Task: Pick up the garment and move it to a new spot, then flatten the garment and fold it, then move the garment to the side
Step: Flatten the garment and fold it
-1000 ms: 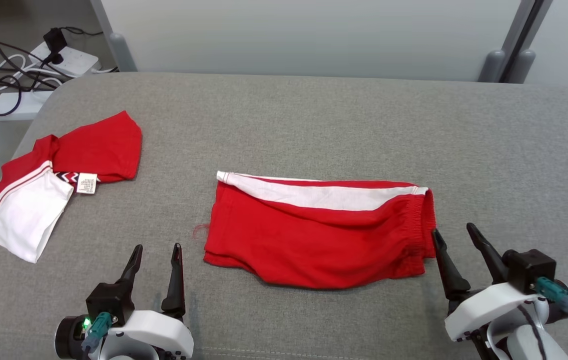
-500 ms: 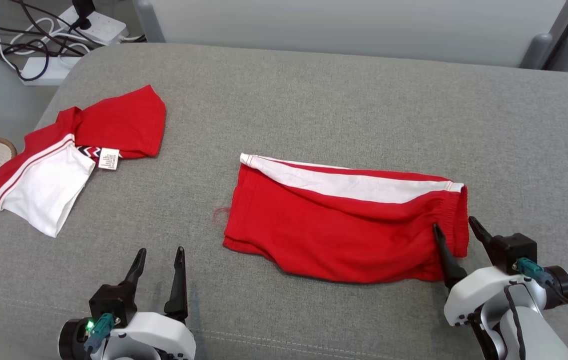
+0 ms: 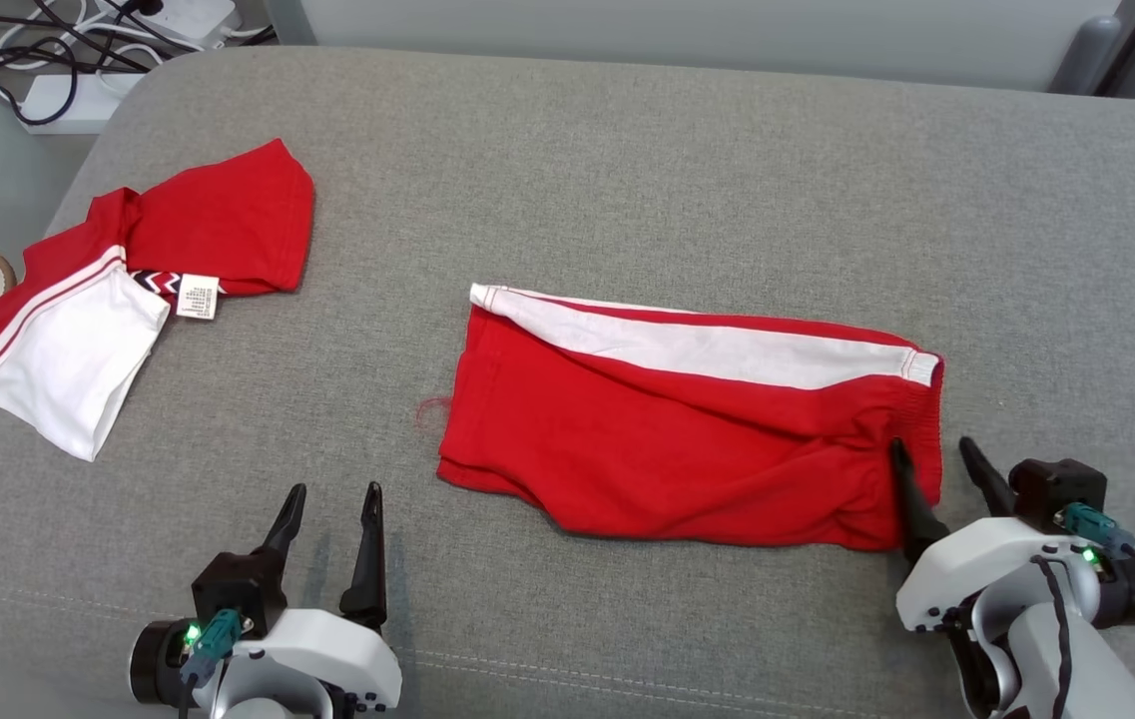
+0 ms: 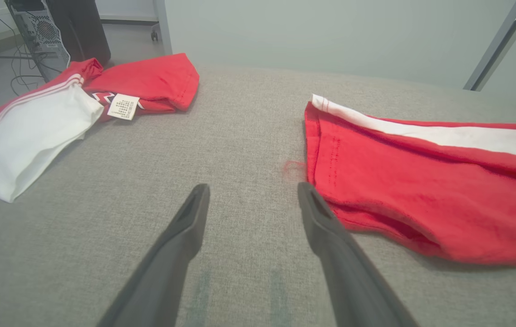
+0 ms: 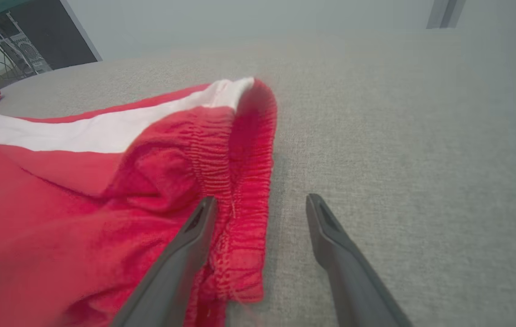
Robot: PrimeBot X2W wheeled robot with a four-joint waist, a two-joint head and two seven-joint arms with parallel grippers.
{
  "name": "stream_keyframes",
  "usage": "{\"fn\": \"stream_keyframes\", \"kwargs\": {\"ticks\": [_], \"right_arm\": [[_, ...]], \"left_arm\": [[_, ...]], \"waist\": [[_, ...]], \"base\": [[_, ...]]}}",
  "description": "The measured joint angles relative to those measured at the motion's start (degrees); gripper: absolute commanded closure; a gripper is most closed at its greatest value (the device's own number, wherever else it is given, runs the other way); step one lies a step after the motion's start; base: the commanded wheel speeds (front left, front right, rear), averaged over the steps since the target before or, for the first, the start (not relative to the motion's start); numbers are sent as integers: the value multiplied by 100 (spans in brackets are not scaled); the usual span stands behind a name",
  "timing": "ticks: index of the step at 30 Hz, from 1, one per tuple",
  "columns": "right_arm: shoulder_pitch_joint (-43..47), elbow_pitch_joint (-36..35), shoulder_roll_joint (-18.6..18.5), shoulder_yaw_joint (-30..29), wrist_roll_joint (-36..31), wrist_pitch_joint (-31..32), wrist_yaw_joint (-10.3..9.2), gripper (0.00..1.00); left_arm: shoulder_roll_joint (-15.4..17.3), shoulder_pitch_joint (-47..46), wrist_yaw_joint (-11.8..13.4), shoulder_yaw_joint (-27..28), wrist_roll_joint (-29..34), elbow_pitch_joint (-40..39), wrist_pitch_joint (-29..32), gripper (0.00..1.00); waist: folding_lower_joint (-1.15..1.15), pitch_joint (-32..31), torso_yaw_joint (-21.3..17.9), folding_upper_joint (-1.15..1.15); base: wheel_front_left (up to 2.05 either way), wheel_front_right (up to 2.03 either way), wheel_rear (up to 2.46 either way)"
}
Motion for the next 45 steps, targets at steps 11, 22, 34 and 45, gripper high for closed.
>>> {"fn": "stream_keyframes", "kwargs": {"ticks": [11, 22, 34, 45], "right_arm": [[-336, 449, 21, 820, 1448, 9, -1, 0], [-631, 642, -90, 1207, 2273, 249, -1, 0], [-836, 859, -191, 1541, 2579, 361, -1, 100], [-723, 843, -753, 1338, 3028, 227, 8, 100]], "left_arm": [[-3, -164, 0, -4, -4, 24, 0, 0], [-5, -168, 0, -138, -14, 59, 0, 0], [-4, -168, 0, -202, -110, 93, 0, 0], [-3, -168, -51, -188, -115, 103, 0, 0]], "waist": [[0, 174, 64, 0], [0, 243, 207, 0], [0, 226, 210, 0], [0, 114, -20, 0]], "base": [[0, 0, 0], [0, 0, 0], [0, 0, 0], [0, 0, 0]]}}
